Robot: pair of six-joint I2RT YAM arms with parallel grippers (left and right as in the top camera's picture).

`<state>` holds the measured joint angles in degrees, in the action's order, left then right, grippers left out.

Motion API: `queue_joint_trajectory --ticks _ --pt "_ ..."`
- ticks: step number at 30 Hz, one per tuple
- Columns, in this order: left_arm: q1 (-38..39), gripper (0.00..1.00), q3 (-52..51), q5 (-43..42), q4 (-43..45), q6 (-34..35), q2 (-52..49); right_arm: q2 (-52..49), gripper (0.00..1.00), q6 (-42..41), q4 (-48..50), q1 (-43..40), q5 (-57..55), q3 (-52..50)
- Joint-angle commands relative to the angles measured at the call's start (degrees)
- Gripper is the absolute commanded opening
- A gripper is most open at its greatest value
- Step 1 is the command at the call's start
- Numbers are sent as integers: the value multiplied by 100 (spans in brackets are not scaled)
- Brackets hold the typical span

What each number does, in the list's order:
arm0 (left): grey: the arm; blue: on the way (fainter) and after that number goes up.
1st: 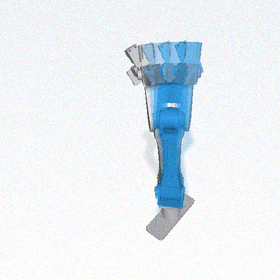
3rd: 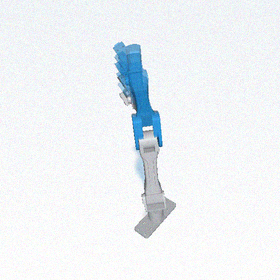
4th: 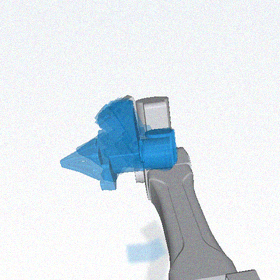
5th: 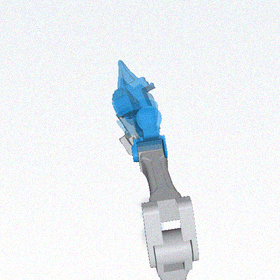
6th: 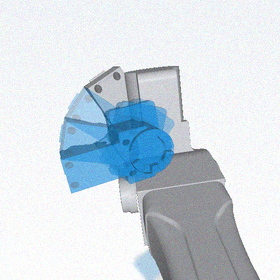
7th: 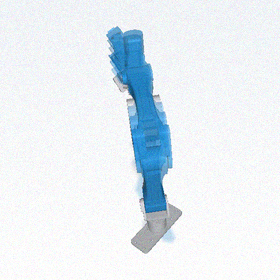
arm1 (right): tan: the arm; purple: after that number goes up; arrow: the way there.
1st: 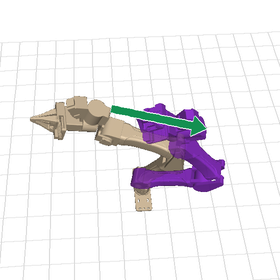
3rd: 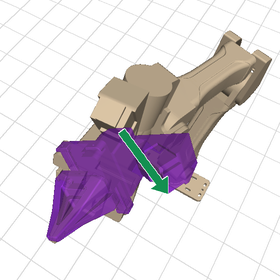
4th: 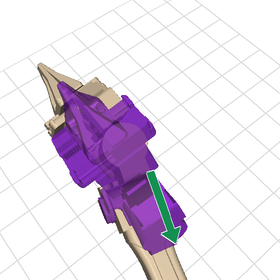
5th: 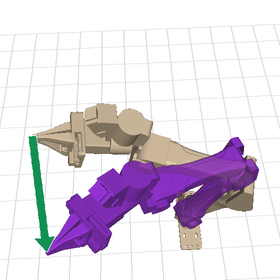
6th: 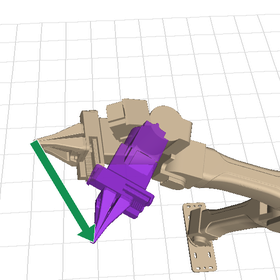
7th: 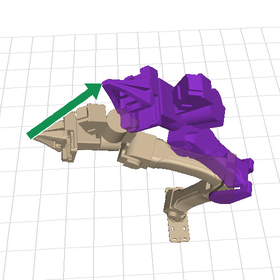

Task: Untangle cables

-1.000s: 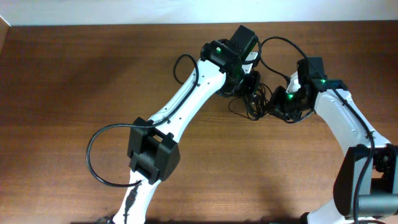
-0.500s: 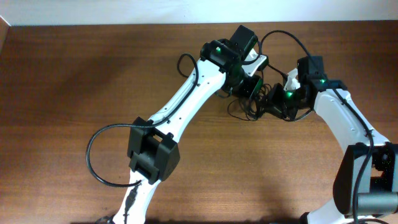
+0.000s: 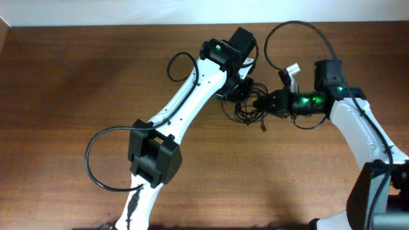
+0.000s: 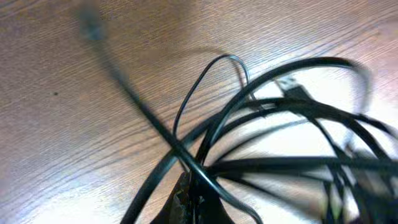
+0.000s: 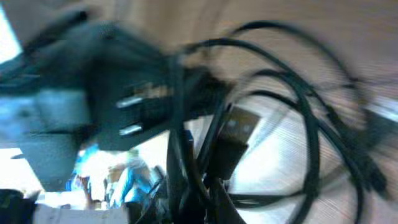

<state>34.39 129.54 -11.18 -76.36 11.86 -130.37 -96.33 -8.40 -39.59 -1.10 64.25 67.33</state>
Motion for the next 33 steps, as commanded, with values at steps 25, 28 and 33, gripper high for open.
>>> queue_joint_trajectory --ticks 25,28,33 --pt "-1582 0 -426 1209 39 1237 72 269 6 4321 -3582 -188 -798 -4" --pt "-1648 0 -426 1204 -22 1233 72 232 45 4197 -3591 -188 -861 -4" --pt "-1624 63 -426 890 -280 754 72 232 65 4177 -3609 -188 -859 -7"
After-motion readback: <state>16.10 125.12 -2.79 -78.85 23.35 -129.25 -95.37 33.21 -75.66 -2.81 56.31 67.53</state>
